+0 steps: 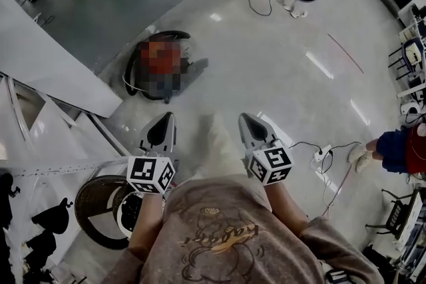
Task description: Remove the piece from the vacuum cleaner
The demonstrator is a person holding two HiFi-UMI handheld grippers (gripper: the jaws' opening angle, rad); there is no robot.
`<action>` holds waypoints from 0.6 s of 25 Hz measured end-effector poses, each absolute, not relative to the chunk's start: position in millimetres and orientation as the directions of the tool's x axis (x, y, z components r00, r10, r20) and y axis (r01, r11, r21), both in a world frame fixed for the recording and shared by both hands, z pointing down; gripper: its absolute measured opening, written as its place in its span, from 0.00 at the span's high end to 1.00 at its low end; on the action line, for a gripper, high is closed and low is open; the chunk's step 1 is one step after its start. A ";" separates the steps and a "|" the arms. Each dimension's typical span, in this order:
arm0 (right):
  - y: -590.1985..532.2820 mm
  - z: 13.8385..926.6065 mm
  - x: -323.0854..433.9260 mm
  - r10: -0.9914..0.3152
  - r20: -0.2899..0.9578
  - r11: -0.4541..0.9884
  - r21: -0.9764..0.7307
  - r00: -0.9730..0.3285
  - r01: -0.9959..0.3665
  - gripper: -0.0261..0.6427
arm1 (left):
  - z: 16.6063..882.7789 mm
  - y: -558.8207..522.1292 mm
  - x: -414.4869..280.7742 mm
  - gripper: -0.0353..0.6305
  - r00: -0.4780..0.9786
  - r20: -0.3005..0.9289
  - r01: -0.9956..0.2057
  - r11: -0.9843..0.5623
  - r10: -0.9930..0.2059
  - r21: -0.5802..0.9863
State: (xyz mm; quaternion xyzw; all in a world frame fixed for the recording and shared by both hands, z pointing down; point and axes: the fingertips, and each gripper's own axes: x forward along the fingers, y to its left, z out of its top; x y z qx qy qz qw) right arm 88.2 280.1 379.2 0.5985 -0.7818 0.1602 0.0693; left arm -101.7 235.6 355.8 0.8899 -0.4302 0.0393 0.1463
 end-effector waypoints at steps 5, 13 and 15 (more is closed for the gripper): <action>230.0 384.0 85.1 -0.902 0.303 0.266 -0.171 -0.308 -0.949 0.96 | 357.8 193.2 -97.8 0.94 0.618 0.196 -0.784 -0.577 -0.761 0.231; 130.1 372.2 92.8 -0.867 0.310 0.354 -0.171 -0.391 -0.920 0.96 | 349.7 107.0 -82.0 0.94 0.584 0.208 -0.808 -0.536 -0.785 0.246; 102.4 368.5 99.5 -0.858 0.310 0.370 -0.178 -0.409 -0.912 0.96 | 344.6 84.0 -77.9 0.94 0.565 0.207 -0.820 -0.516 -0.799 0.248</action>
